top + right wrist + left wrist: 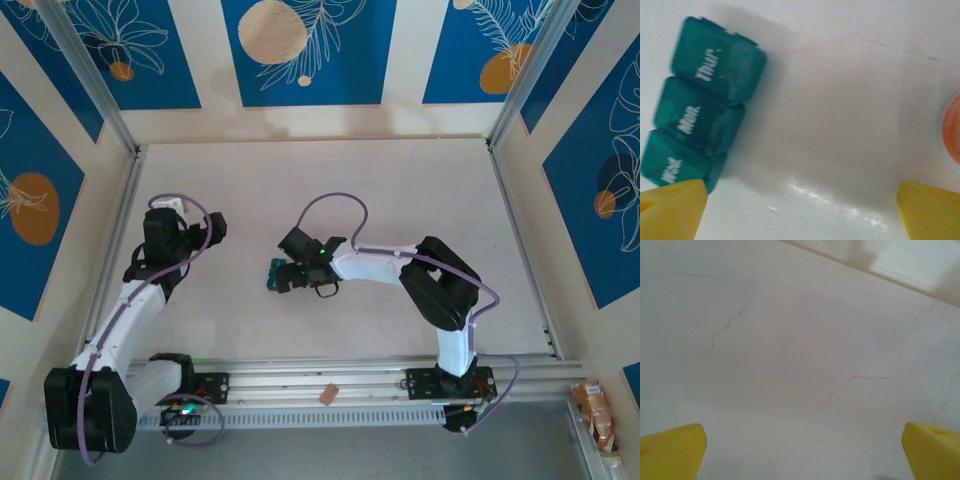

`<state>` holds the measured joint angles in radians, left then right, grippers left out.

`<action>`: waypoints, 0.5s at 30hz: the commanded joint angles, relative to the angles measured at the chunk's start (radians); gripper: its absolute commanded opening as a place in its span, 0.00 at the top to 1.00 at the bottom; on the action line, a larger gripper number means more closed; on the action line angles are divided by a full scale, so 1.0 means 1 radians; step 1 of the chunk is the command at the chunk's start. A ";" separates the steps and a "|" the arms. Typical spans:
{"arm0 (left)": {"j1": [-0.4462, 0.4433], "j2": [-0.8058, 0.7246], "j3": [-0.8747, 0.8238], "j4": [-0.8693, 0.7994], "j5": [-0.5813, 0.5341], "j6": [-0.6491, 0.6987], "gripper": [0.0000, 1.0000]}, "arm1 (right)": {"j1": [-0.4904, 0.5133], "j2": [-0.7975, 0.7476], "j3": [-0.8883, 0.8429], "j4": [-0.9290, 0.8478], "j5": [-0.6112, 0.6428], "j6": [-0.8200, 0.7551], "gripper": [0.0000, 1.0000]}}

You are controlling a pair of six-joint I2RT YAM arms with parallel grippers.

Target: Sort the pills into containers

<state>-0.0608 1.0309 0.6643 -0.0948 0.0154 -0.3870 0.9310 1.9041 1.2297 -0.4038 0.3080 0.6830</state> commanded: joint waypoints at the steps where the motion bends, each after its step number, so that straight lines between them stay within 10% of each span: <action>1: 0.011 -0.002 0.024 -0.003 0.008 -0.002 0.00 | -0.025 0.009 -0.019 0.005 0.016 -0.001 0.03; 15: 0.010 0.000 0.020 -0.002 0.023 -0.012 0.00 | -0.102 0.016 -0.014 0.005 0.003 -0.035 0.02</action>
<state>-0.0608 1.0309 0.6643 -0.0948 0.0196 -0.3878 0.8413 1.9045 1.2205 -0.4042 0.3115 0.6636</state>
